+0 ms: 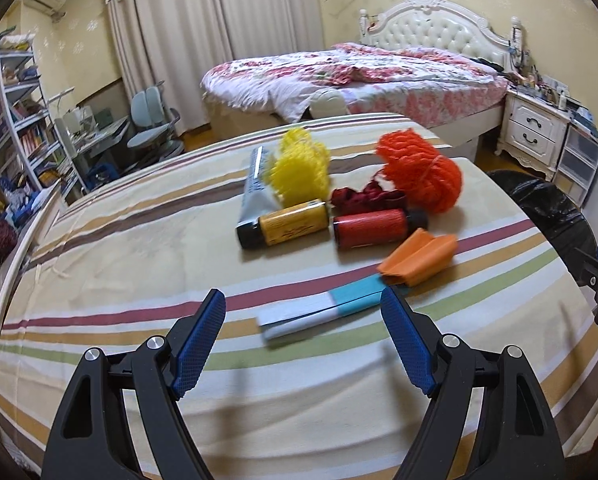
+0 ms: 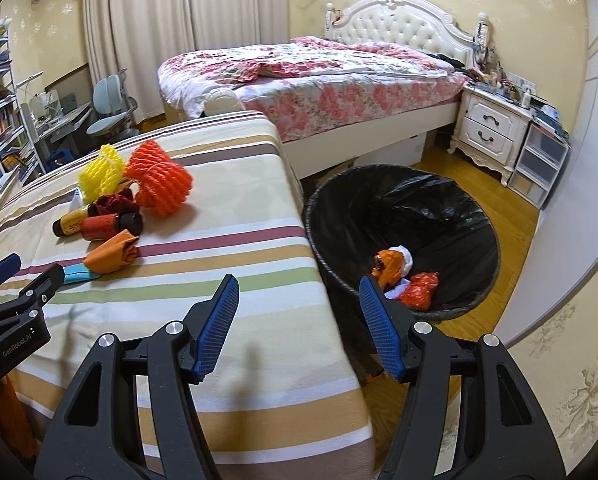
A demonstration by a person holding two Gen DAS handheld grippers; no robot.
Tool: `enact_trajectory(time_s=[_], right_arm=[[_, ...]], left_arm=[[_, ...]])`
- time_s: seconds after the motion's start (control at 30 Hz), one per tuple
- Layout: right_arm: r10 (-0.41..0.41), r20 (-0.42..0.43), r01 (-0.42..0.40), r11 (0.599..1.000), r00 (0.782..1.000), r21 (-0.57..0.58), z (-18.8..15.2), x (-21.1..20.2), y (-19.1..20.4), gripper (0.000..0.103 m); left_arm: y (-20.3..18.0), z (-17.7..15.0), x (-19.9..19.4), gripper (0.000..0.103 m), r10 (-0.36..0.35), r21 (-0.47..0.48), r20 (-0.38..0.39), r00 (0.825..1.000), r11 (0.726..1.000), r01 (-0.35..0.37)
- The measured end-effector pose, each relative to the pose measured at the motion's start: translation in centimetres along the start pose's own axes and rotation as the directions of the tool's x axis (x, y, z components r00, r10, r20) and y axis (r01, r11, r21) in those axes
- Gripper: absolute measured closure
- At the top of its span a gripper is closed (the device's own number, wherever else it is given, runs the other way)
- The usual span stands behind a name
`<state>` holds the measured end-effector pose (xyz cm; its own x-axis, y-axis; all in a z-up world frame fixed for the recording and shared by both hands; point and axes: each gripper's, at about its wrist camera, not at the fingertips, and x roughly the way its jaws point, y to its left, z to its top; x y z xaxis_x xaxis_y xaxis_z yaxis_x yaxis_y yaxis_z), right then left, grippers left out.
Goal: Collect trash
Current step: 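Move both grippers back over the remaining trash on the bedspread, then grasp the blue-white pen with the left gripper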
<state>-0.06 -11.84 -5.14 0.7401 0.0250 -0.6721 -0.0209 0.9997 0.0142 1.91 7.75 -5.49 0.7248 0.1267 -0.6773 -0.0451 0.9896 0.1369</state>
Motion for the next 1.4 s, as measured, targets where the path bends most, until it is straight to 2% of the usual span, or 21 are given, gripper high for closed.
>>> enact_trajectory(time_s=[0.13, 0.27, 0.47, 0.67, 0.8, 1.07, 1.2, 1.4], right_arm=[[0.018, -0.010, -0.018, 1.000, 1.000, -0.016, 0.1, 0.2, 1.1, 0.042], [0.026, -0.015, -0.027, 0.999, 1.000, -0.032, 0.2, 0.5, 2.1, 0.042], [0.031, -0.027, -0.032, 0.999, 0.999, -0.035, 0.2, 1.1, 2.4, 0.042], [0.037, -0.036, -0.039, 0.999, 0.999, -0.036, 0.2, 1.3, 2.7, 0.042], [0.041, -0.036, -0.042, 0.998, 0.999, -0.037, 0.2, 1.4, 2.7, 0.042], [0.051, -0.036, -0.052, 0.998, 0.998, -0.044, 0.2, 1.3, 3.1, 0.042], [0.056, -0.037, -0.057, 0.997, 0.998, -0.047, 0.2, 1.4, 3.3, 0.041], [0.061, -0.040, -0.063, 0.997, 0.997, -0.053, 0.2, 1.5, 3.7, 0.041]], left_arm=[[0.7, 0.1, 0.7, 0.026, -0.005, -0.001, -0.034, 0.999, 1.000, 0.005], [1.1, 0.0, 1.4, 0.026, -0.043, -0.005, -0.080, 0.996, 0.999, 0.042], [1.0, 0.0, 1.4, 0.026, -0.064, 0.020, -0.070, 0.996, 0.998, 0.066], [1.0, 0.5, 2.5, 0.026, -0.075, 0.042, -0.097, 0.992, 0.996, 0.079], [1.3, 0.4, 2.6, 0.026, -0.060, 0.042, -0.102, 0.993, 0.997, 0.065], [3.5, 0.0, 2.7, 0.026, 0.011, -0.003, -0.119, 0.993, 1.000, -0.012], [4.6, 0.0, 3.0, 0.027, 0.024, -0.037, -0.136, 0.990, 0.999, -0.029], [4.7, 0.3, 2.5, 0.027, -0.016, -0.026, -0.116, 0.993, 1.000, 0.013]])
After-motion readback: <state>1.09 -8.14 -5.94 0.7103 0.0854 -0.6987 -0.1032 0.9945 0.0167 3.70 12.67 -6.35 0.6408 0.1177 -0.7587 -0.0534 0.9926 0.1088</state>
